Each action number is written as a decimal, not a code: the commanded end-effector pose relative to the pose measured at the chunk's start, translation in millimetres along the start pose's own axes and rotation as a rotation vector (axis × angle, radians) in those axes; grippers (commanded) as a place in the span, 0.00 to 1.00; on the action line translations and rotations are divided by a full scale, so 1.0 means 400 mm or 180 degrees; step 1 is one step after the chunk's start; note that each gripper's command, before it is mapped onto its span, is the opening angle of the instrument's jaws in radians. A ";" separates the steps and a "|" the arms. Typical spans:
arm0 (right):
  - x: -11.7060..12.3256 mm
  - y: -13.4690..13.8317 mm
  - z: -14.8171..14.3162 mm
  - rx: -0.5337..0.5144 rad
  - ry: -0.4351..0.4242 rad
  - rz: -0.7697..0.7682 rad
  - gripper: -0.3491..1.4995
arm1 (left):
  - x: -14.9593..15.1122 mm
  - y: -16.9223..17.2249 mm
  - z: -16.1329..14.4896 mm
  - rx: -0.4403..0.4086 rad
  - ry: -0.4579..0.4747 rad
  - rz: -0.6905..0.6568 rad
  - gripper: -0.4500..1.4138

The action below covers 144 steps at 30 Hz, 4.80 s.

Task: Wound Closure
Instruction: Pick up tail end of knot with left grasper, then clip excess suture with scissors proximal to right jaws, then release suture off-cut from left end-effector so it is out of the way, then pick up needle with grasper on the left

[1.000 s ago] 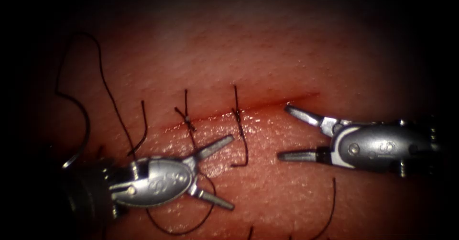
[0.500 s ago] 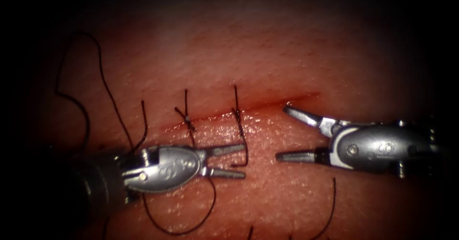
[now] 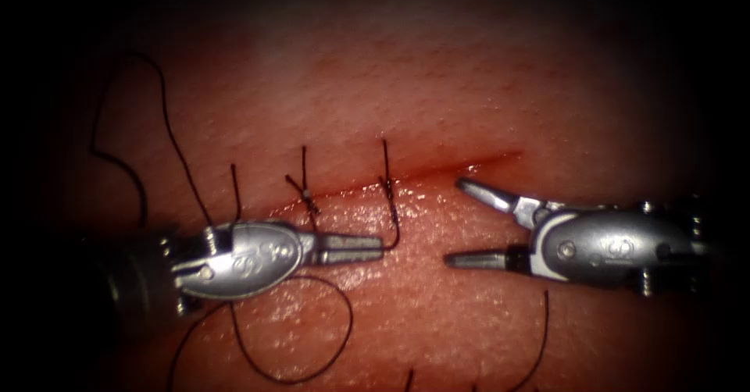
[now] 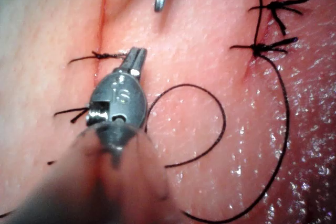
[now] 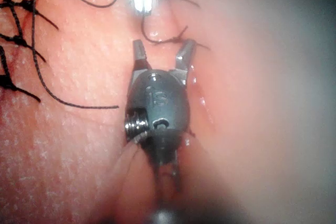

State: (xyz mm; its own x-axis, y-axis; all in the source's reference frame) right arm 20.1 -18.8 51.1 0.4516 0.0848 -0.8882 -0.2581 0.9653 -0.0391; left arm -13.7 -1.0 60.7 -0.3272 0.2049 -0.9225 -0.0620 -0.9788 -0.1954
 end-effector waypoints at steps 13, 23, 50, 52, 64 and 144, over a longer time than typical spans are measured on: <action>-0.0010 -0.0048 0.0155 -0.0043 -0.0027 -0.0075 0.94 | 0.0050 -0.0039 -0.0032 0.0186 0.0188 0.0015 0.00; -0.0005 -0.0043 0.0222 -0.0128 -0.0011 -0.0108 0.82 | 0.0058 -0.0024 -0.0023 0.0208 0.0184 0.0022 0.00; 0.0021 -0.0038 0.0306 -0.0385 0.0309 -0.0221 0.06 | 0.0074 0.0005 -0.0004 0.0234 0.0169 0.0038 0.00; 0.0022 -0.0041 0.0304 -0.0404 0.0285 -0.0182 0.00 | 0.0075 0.0007 -0.0006 0.0233 0.0169 0.0038 0.00; 0.0058 0.0027 0.0224 -0.0237 0.0350 -0.0211 0.99 | 0.0120 0.0008 -0.0072 0.0186 0.0222 0.0068 0.00; 0.0071 0.0182 0.0031 -0.0467 0.0148 -0.0438 0.94 | -0.0206 0.0018 -0.0444 0.0790 -0.1858 -0.1444 0.43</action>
State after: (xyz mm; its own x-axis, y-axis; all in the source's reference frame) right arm 19.8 -11.7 48.4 0.4543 -0.0572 -0.8890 -0.3199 0.9209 -0.2227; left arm 6.1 -3.5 61.9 -0.6561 0.6208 -0.4290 -0.4909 -0.7829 -0.3821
